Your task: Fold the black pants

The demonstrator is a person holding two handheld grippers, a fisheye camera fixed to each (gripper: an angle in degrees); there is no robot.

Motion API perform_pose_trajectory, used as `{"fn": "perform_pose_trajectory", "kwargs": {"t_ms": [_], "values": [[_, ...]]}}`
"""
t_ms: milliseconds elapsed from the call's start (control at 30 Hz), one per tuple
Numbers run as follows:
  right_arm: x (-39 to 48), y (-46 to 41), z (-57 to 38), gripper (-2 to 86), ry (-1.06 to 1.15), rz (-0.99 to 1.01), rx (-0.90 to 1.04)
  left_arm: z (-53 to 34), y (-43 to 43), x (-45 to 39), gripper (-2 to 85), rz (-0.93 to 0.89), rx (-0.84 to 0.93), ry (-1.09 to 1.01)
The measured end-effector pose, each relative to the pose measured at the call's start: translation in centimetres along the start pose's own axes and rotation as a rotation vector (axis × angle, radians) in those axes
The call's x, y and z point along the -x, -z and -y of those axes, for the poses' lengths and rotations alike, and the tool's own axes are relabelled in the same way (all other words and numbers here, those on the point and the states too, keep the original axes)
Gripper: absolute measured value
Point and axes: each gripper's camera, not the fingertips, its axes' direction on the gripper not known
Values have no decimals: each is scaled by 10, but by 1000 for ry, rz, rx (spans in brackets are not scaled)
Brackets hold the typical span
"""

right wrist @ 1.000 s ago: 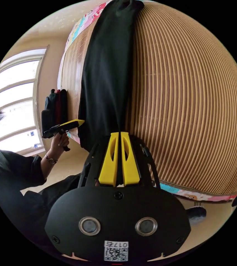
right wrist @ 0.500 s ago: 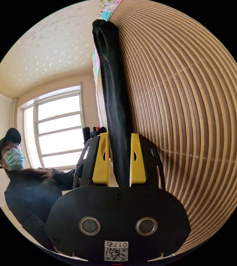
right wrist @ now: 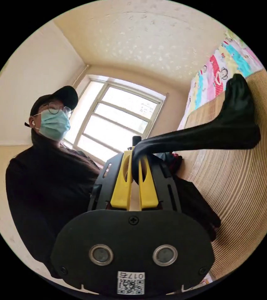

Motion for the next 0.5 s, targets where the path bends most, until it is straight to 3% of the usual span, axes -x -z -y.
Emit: {"fn": "perform_pose_trajectory", "kwargs": {"t_ms": [167, 267, 500], "values": [[151, -9, 63, 3, 330, 1, 19, 32, 14, -149, 42, -53, -88, -258], [192, -12, 107, 1, 396, -146, 6, 66, 18, -202, 42, 35, -139, -348], [101, -21, 192, -1, 139, -507, 63, 156, -12, -134, 42, 332, -75, -69]]}}
